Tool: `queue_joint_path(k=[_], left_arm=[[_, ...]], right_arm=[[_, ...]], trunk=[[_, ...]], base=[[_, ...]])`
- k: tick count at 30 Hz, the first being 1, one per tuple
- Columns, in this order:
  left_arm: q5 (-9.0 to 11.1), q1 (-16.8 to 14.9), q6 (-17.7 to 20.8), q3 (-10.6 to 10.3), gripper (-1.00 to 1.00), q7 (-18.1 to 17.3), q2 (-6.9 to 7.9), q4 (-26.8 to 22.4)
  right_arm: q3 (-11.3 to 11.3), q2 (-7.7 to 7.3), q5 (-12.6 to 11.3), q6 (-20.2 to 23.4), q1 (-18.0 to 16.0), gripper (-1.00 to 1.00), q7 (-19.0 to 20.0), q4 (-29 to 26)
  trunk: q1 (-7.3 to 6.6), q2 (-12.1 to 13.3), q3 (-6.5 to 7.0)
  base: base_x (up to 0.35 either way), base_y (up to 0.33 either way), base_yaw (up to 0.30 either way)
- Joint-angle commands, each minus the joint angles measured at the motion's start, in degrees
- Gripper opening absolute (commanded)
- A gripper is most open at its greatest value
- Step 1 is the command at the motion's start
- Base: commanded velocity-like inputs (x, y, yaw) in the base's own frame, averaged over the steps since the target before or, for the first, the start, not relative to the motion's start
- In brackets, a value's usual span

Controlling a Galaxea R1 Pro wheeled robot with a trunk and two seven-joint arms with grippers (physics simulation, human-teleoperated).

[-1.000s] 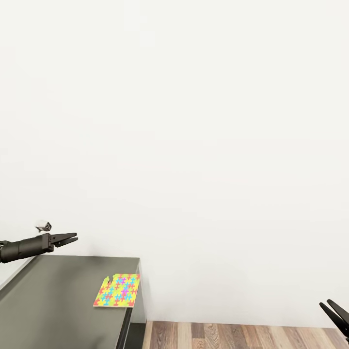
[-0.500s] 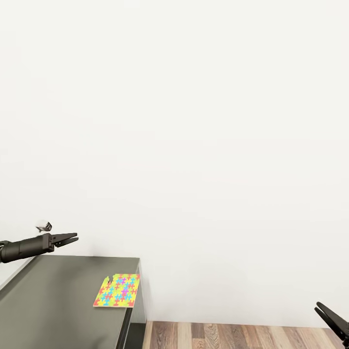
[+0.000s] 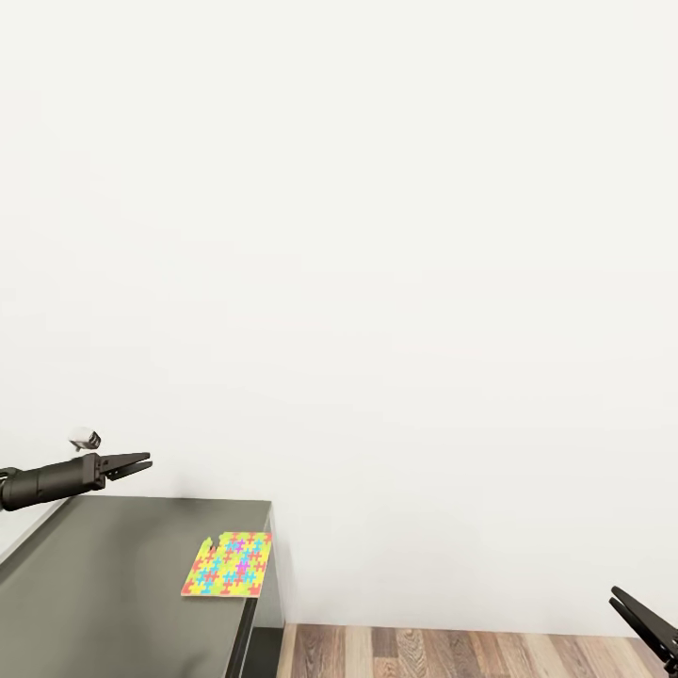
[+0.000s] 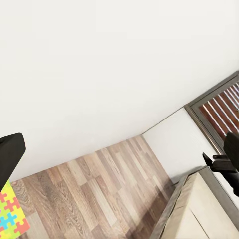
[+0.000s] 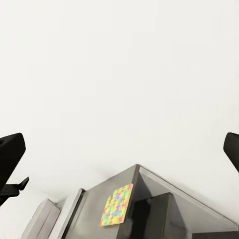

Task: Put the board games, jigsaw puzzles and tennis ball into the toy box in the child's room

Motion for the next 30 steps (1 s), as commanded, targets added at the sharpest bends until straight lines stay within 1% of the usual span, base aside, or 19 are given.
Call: queue_joint_path(k=[1, 8, 10, 12, 14, 16, 17, 20, 23, 25, 26, 30], left_arm=[[0.4, 0.0, 0.6, -0.5, 1.00, -0.2, 0.06, 0.0], [0.4, 0.0, 0.6, -0.5, 1.00, -0.2, 0.06, 0.0], [0.4, 0.0, 0.6, -0.5, 1.00, -0.2, 0.06, -0.1], [0.4, 0.0, 0.6, -0.5, 1.00, -0.2, 0.06, -0.1], [0.4, 0.0, 0.6, -0.5, 1.00, -0.2, 0.06, -0.1], [0.5, 0.0, 0.6, -0.5, 1.00, -0.2, 0.06, -0.1], [0.5, 0.0, 0.6, -0.5, 1.00, -0.2, 0.06, -0.1], [0.5, 0.0, 0.6, -0.5, 1.00, -0.2, 0.06, -0.1], [0.5, 0.0, 0.6, -0.5, 1.00, -0.2, 0.06, -0.2], [0.5, 0.0, 0.6, -0.5, 1.00, -0.2, 0.06, -0.2], [0.5, 0.0, 0.6, -0.5, 1.00, -0.2, 0.06, -0.2], [0.6, 0.0, 0.6, -0.5, 1.00, -0.2, 0.01, -0.2]], right_arm=[[0.0, 0.03, -0.4, 0.4, 0.0, 1.00, -0.1, 0.0], [0.2, 0.07, -0.3, 0.5, 0.0, 1.00, -1.3, -0.1], [1.1, -0.08, -0.3, 0.5, 0.0, 1.00, -2.4, -0.1], [2.5, -0.27, -0.3, 0.7, -0.3, 1.00, -3.9, -0.2], [4.7, -0.38, -0.3, 1.1, -1.7, 1.00, -6.0, -0.3], [5.8, -0.40, -0.3, 1.6, -2.4, 1.00, -7.0, -0.3], [6.8, -0.39, -0.3, 2.2, -3.0, 1.00, -8.1, -0.2], [8.4, -0.35, -0.3, 3.2, -3.8, 1.00, -10.0, -0.2], [10.5, -0.28, -0.3, 4.3, -5.0, 1.00, -14.1, -0.2], [11.2, -0.20, -0.4, 4.5, -5.4, 1.00, -15.7, -0.2], [11.7, -0.11, -0.4, 4.7, -5.7, 1.00, -17.2, -0.2], [13.1, -0.02, -0.4, 4.9, -6.4, 1.00, -19.9, -0.3]], trunk=[[0.02, 0.0, -0.01], [0.02, 0.0, -0.01], [0.02, 0.0, -0.01], [0.02, 0.0, -0.01], [0.02, 0.0, -0.01], [0.02, 0.0, -0.01], [0.02, 0.0, -0.01], [0.02, 0.0, -0.01], [0.02, 0.0, -0.01], [0.02, 0.0, -0.01], [0.02, 0.0, -0.01], [0.02, 0.0, -0.01]], base=[[0.000, 0.000, 0.000], [0.000, 0.000, 0.000], [0.000, 0.000, 0.000], [0.000, 0.000, 0.000], [0.000, 0.000, 0.000], [0.000, 0.000, 0.000], [0.000, 0.000, 0.000], [0.000, 0.000, 0.000], [0.000, 0.000, 0.000], [0.000, 0.000, 0.000], [0.000, 0.000, 0.000], [0.000, 0.000, 0.000]])
